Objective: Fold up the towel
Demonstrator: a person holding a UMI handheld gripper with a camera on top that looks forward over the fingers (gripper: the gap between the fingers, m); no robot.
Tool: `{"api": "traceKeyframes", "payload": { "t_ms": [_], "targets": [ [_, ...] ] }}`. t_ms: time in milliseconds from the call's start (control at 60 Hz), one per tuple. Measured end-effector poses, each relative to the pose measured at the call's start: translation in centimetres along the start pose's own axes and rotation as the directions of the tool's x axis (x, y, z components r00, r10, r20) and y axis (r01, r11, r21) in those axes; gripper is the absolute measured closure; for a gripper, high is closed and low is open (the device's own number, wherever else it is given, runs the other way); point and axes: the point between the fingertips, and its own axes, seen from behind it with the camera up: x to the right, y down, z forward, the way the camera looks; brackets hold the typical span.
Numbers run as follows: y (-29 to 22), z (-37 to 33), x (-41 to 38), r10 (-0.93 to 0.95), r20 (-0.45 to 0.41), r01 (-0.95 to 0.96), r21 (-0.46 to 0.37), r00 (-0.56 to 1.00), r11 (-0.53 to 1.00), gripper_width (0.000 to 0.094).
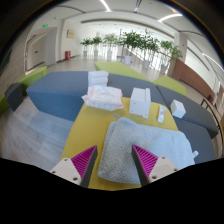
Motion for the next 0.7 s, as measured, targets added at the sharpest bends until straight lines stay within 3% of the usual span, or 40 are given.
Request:
{"api": "traceKeyframes", "payload": {
  "t_ms": [50, 100, 283, 300, 317, 333, 517, 700],
  "targets": [
    [2.5, 1.8, 0.4, -0.025, 0.003, 0.026, -0.065, 1.000, 0.998, 0.0361],
    [2.0, -0.4, 0.3, -0.027, 0.029, 0.027, 0.009, 0.999, 1.000, 0.0397],
    [1.8, 2.1, 1.0, -0.007, 0.032, 0.006, 0.019, 0.999, 1.000, 0.0600],
    [1.7, 2.2, 1.5, -0.003, 0.014, 0.002, 0.017, 1.000, 1.000, 0.0688],
    [1.7, 2.2, 2.2, 0.002, -0.006, -0.002, 0.017, 1.000, 1.000, 0.0850],
    [1.6, 2.2, 2.5, 0.013, -0.012, -0.012, 0.020, 1.000, 1.000, 0.0880],
    [1.1, 1.8, 2.3, 0.010, 0.045, -0.011, 0.023, 0.999, 1.000, 0.0926],
    [-4.6, -3.6, 7.5, 0.092, 0.056, -0.100, 0.164, 0.994, 0.981, 0.0924]
  ]
}}
